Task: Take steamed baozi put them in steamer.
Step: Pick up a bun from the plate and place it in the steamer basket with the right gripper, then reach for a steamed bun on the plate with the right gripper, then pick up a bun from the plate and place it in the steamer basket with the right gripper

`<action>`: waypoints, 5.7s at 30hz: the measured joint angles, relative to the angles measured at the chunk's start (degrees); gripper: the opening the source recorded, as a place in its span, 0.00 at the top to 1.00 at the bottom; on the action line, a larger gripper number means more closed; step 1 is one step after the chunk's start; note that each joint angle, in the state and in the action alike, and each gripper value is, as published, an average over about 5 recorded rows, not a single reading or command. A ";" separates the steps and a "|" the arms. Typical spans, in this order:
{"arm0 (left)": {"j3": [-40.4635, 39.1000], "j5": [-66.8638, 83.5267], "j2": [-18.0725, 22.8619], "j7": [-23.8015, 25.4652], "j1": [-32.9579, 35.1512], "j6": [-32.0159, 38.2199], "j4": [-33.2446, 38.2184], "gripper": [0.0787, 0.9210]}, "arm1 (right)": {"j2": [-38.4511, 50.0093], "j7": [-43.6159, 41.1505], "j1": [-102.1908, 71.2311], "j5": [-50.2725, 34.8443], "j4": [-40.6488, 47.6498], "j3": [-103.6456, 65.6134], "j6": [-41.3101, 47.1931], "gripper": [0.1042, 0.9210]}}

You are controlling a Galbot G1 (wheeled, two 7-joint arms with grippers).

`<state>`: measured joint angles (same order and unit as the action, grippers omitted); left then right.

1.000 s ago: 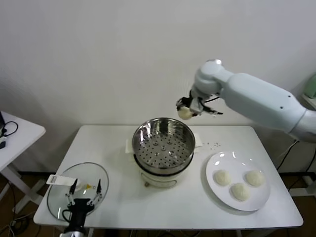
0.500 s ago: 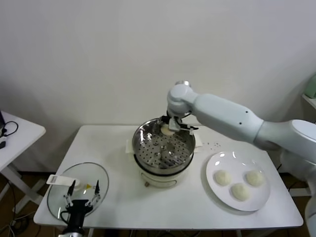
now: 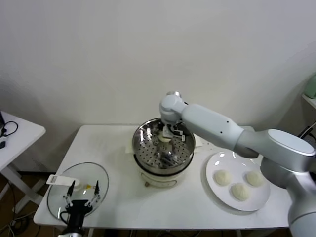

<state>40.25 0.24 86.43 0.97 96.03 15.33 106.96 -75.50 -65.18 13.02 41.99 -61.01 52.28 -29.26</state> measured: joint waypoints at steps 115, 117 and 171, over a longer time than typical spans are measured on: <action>-1.55 0.92 0.36 -0.68 -0.30 -1.34 -0.70 0.12 | 36.56 5.61 -13.16 -51.63 -6.45 2.46 41.84 0.27; -1.54 0.93 0.36 -0.69 -0.30 -1.34 -0.60 0.12 | 36.72 5.64 -12.72 -52.09 -6.60 2.69 42.00 0.27; -2.79 1.21 0.18 -0.77 -0.44 -2.09 2.28 0.12 | 0.84 7.77 18.89 -86.41 3.80 26.01 48.85 0.29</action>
<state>37.46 1.45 86.61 0.20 95.59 13.24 109.24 -74.65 -57.41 31.91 -44.42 -57.20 78.29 19.59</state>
